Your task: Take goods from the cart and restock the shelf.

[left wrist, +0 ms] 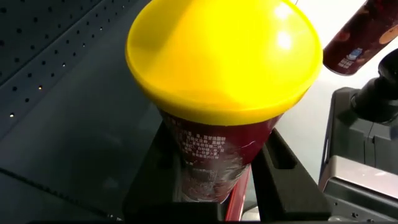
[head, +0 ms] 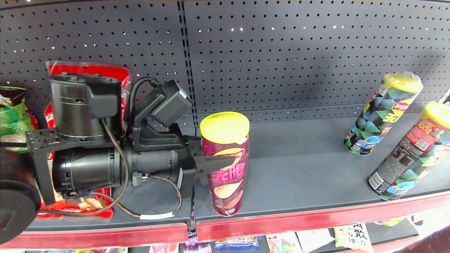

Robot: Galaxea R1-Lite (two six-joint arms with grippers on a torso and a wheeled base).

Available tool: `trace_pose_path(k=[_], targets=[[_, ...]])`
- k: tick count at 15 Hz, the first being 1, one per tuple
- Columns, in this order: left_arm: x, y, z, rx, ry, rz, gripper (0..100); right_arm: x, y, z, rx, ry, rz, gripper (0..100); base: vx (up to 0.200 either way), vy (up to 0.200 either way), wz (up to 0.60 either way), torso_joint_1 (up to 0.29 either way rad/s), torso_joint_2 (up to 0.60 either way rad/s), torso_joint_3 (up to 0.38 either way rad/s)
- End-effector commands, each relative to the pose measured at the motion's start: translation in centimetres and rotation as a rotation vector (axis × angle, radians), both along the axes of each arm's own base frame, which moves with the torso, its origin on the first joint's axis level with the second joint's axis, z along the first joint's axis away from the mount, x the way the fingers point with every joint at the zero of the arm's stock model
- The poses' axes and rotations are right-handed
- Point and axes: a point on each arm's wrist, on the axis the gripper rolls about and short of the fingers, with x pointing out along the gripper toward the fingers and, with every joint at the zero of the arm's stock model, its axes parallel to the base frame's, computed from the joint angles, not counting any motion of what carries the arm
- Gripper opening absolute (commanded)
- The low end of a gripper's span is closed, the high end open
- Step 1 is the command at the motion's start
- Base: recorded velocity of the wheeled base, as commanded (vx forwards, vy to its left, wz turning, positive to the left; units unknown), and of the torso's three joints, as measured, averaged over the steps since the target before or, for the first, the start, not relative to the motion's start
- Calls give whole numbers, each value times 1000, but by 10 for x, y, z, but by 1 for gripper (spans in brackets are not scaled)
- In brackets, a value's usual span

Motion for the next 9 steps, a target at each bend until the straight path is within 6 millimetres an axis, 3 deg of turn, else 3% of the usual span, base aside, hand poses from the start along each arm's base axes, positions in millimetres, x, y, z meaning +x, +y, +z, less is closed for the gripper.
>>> trace_pose_path(k=[1, 2, 3, 9], targets=[[-1, 1, 0, 1, 1, 0, 0, 0, 0, 0, -1, 1, 1, 0, 0, 0, 0, 0, 0, 0], [-1, 1, -2, 5, 3, 1, 0, 0, 0, 0, 0, -1, 1, 0, 0, 0, 0, 0, 0, 0], [-1, 1, -3, 9, 3, 2, 100, 0, 0, 0, 0, -1, 1, 0, 0, 0, 0, 0, 0, 0], [-6, 7, -3, 13, -1, 35, 100, 3, 1, 4, -3, 5, 7, 0, 0, 0, 0, 0, 0, 0]])
